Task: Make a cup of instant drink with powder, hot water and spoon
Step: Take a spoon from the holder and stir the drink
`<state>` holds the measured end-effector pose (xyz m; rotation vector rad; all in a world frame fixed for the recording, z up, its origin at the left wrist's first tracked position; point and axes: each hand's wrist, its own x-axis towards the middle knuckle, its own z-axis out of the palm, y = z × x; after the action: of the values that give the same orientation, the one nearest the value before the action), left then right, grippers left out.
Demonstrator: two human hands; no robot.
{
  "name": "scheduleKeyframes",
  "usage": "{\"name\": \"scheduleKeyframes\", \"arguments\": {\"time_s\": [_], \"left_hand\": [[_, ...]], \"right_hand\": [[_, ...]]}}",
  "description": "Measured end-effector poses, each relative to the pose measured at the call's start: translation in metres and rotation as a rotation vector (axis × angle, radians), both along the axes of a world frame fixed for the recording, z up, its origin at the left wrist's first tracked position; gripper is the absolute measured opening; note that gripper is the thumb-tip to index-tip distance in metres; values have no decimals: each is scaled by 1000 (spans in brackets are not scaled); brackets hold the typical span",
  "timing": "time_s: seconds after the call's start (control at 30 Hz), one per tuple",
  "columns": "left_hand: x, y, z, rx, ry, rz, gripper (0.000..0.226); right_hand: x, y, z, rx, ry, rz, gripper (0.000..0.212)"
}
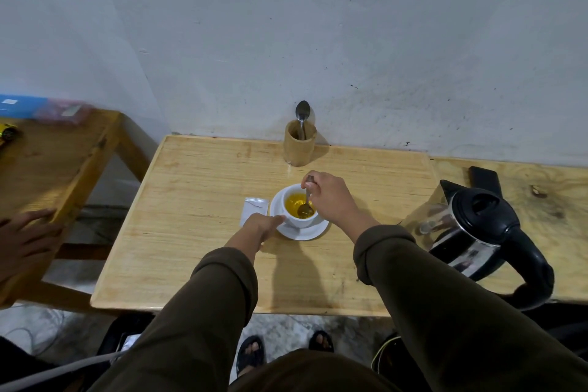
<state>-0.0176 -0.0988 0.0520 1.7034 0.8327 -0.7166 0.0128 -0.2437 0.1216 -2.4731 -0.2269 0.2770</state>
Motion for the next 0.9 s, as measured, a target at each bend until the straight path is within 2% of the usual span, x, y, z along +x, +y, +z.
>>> {"name": "scheduleKeyframes", "arguments": {"time_s": [0.13,0.4,0.63,0.9], "left_hand": [[-1,1,0,-1,-2,1,62],[0,1,1,3,0,-6,62],[1,2,2,12,9,-21,62],[1,3,3,17,20,-34,62]], "right_hand": [[1,0,-1,-31,-26,-7,25],[-1,1,3,110,37,29,22],[4,-3,6,-26,9,12,24],[-1,-3,9,117,89,27,23]]}}
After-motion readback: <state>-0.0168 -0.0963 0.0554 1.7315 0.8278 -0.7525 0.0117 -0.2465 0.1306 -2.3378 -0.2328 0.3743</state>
